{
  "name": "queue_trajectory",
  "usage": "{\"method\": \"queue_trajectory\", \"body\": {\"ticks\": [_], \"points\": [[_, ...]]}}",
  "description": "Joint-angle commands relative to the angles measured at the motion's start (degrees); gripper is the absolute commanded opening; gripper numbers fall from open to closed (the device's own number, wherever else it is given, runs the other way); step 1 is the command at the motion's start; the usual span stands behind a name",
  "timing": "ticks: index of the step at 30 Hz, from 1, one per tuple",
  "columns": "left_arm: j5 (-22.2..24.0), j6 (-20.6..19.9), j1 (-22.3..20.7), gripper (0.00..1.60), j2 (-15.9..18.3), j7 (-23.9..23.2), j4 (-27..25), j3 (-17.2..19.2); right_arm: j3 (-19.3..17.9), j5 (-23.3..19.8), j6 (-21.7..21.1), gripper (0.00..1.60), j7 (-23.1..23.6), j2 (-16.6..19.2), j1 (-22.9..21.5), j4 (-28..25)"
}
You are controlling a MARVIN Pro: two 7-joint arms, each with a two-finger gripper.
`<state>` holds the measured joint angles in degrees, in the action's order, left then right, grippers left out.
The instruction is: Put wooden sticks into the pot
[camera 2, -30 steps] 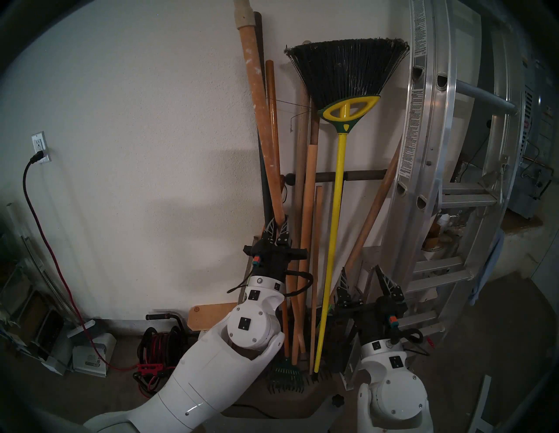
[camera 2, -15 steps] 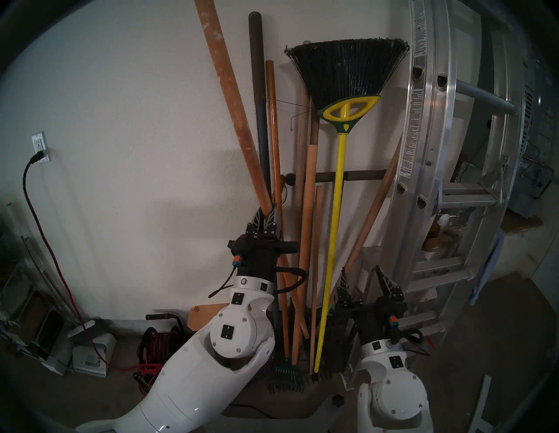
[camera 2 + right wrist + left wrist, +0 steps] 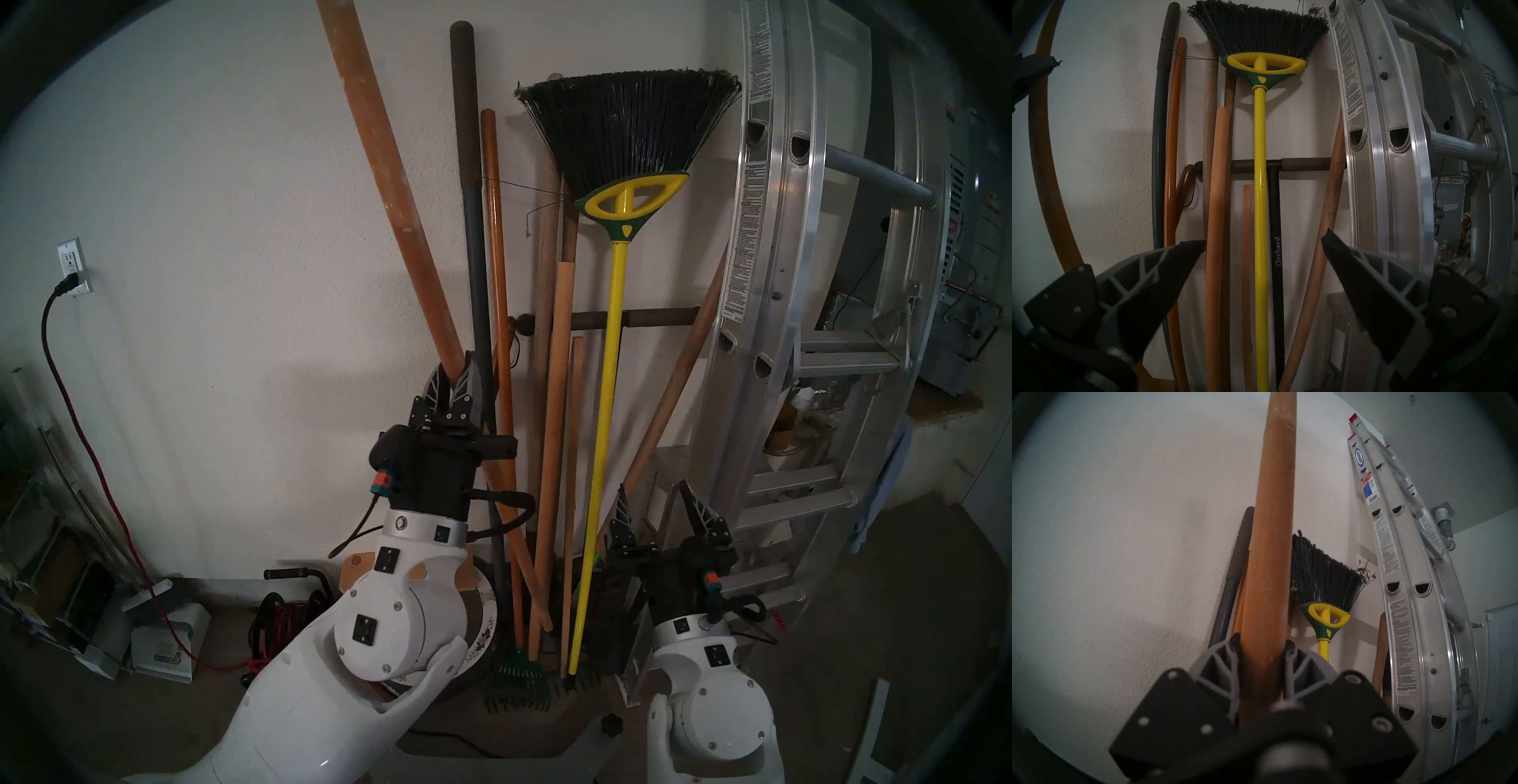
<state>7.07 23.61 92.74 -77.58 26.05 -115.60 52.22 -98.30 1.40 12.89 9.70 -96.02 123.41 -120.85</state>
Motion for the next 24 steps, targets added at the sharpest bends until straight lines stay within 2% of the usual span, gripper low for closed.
{"method": "queue_trajectory", "body": {"ticks": [1,12,21,24], "points": [[0.2,0.3,1.0,0.0,2.2,0.1,-6.1,1.8,0.1,0.0,0.0,1.6,0.0,0.0,0.0,0.0],[0.8,-0.7,4.2,0.0,6.6,1.3,-15.1,7.7,0.1,0.0,0.0,1.6,0.0,0.0,0.0,0.0],[3.0,-3.2,9.4,0.0,11.1,3.3,-23.0,14.1,0.1,0.0,0.0,1.6,0.0,0.0,0.0,0.0],[3.8,-4.3,11.2,0.0,12.4,3.9,-24.2,16.1,0.1,0.0,0.0,1.6,0.0,0.0,0.0,0.0]]}}
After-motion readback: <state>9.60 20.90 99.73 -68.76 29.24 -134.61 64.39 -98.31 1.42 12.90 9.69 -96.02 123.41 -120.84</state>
